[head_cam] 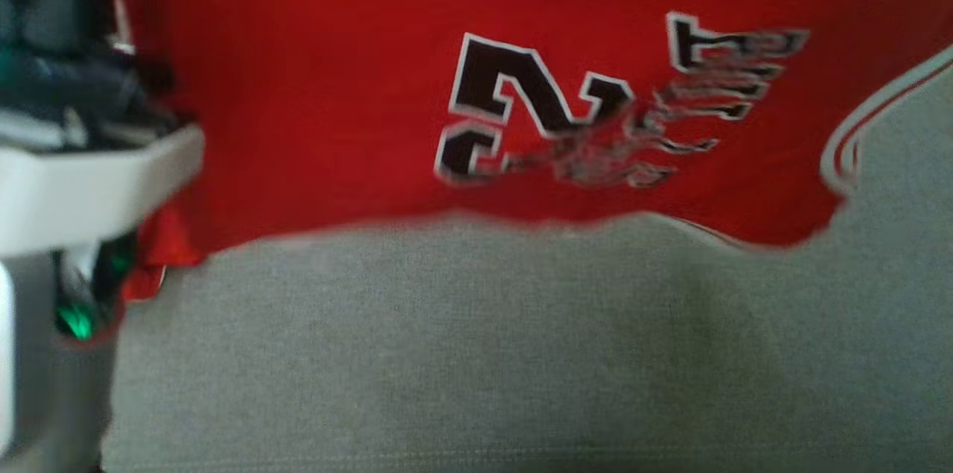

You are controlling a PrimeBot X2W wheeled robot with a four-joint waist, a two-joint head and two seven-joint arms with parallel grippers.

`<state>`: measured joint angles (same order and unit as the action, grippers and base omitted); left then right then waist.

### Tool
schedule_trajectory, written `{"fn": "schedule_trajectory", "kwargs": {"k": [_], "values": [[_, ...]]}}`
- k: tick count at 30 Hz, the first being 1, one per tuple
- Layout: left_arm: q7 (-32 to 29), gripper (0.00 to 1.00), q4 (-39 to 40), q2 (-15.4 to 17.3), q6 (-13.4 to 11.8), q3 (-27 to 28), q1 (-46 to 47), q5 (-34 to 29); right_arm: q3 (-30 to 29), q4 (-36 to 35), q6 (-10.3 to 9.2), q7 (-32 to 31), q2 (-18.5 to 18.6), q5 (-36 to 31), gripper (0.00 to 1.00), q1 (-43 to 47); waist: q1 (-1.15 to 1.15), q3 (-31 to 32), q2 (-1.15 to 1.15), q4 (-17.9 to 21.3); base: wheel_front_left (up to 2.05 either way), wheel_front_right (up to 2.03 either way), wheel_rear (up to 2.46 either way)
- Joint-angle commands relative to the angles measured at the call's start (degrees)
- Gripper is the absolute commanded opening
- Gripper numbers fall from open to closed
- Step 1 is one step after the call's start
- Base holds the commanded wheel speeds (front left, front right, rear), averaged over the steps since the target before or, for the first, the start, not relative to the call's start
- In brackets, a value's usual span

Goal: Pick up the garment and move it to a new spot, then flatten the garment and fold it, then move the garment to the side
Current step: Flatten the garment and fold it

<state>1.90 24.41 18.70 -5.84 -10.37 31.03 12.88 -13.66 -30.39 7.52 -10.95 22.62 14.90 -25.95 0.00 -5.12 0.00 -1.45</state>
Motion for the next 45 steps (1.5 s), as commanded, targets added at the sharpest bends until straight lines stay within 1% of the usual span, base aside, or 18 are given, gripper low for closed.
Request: {"fn": "schedule_trajectory", "kwargs": {"k": [1,5,9,12,14,15,17,20,22,24,26,27,30,35,38,41,44,45], "values": [[-1.14,0.0,1.42,2.43,0.44,2.24,3.88,-0.45,0.32,-0.84,-0.03,-0.76,1.62,1.23,0.0,-2.36,0.0,0.78,0.0,0.05,0.0,0.0,0.0],[-3.41,0.0,-1.8,2.02,2.0,0.66,8.81,0.94,0.55,2.23,-0.03,-1.78,3.31,4.03,0.0,-7.68,0.0,1.35,0.0,0.18,0.0,0.0,0.0],[-3.67,0.0,-9.41,0.37,3.74,-0.83,12.47,3.61,2.63,9.21,-0.03,-2.14,4.0,6.8,0.0,-12.04,0.0,1.05,0.0,0.27,0.0,0.0,0.0],[-2.14,0.0,-17.21,-1.83,4.65,-1.14,15.54,6.01,5.79,16.62,-0.03,-1.52,4.69,8.63,0.0,-15.84,0.0,0.11,0.0,0.29,0.0,0.0,0.0],[-0.04,0.0,-23.19,-3.18,5.37,-1.22,18.32,6.94,8.49,21.88,-0.03,0.12,4.92,9.16,0.0,-19.18,0.0,-0.65,0.0,0.3,0.0,0.0,0.0],[-0.04,0.0,-23.19,-3.18,5.37,-1.22,18.32,6.94,8.49,21.88,-0.03,0.12,4.92,9.16,0.0,-19.18,0.0,-0.65,0.0,0.3,0.0,0.0,0.0],[2.51,0.0,-29.65,-4.65,6.09,-1.49,21.48,7.45,11.31,27.84,-0.03,2.28,4.64,9.16,0.0,-23.17,0.0,-1.44,0.0,0.44,0.0,0.0,0.0],[6.5,0.0,-40.36,-6.47,6.86,-1.25,26.81,8.02,15.78,37.24,-0.03,6.43,2.83,9.29,0.0,-30.19,0.0,-2.56,0.0,1.06,0.0,0.0,0.0],[8.96,0.0,-48.11,-7.08,7.73,-0.63,30.9,8.64,18.38,43.59,-0.03,10.02,0.94,9.29,0.0,-35.04,0.0,-3.32,0.0,1.68,0.0,0.0,0.0],[10.92,0.0,-54.66,-8.12,8.0,0.47,34.21,9.56,20.43,50.23,-0.03,13.83,-1.25,9.47,0.0,-39.32,0.0,-3.78,0.0,2.38,0.0,0.0,0.0],[12.11,0.0,-59.98,-9.27,8.14,2.02,37.05,10.83,21.75,56.4,-0.03,17.34,-3.39,10.45,0.0,-42.8,0.0,-4.47,0.0,2.92,0.0,0.0,0.0],[12.43,0.0,-62.64,-9.29,8.33,2.6,38.5,11.08,22.43,59.46,-0.03,18.59,-4.34,10.9,0.0,-44.31,0.0,-5.16,0.0,3.23,0.0,0.0,0.0],[12.91,0.0,-70.01,-10.37,9.0,2.13,40.44,10.34,26.13,68.0,-0.03,20.43,-6.66,11.76,0.0,-46.66,0.0,-7.25,0.0,3.58,0.0,0.0,0.0],[13.07,0.0,-81.31,-12.59,9.29,0.35,38.67,8.76,32.15,79.63,-0.03,21.86,-10.95,14.64,0.0,-46.23,0.0,-11.2,0.0,4.12,0.0,0.0,0.0],[13.08,0.0,-85.44,-13.75,9.04,-0.15,36.15,8.22,35.32,84.91,-0.03,22.96,-13.26,15.9,0.0,-44.45,0.0,-13.23,0.0,4.3,0.0,0.0,0.0],[13.09,0.0,-88.25,-14.7,8.76,-0.92,33.17,7.63,37.85,88.36,-0.03,24.11,-14.81,17.56,0.0,-42.03,0.0,-14.77,0.0,4.4,0.0,0.0,0.0],[13.09,0.0,-89.61,-15.24,8.61,-0.37,30.76,8.41,38.99,89.59,-0.03,25.17,-15.77,20.1,0.0,-39.09,0.0,-15.73,0.0,4.58,0.0,0.0,0.0],[13.09,0.0,-90.05,-15.39,8.94,-0.01,29.8,9.03,39.0,89.57,-0.03,25.42,-15.98,21.3,0.0,-37.7,0.0,-15.69,0.0,4.57,0.0,0.0,0.0]]}}
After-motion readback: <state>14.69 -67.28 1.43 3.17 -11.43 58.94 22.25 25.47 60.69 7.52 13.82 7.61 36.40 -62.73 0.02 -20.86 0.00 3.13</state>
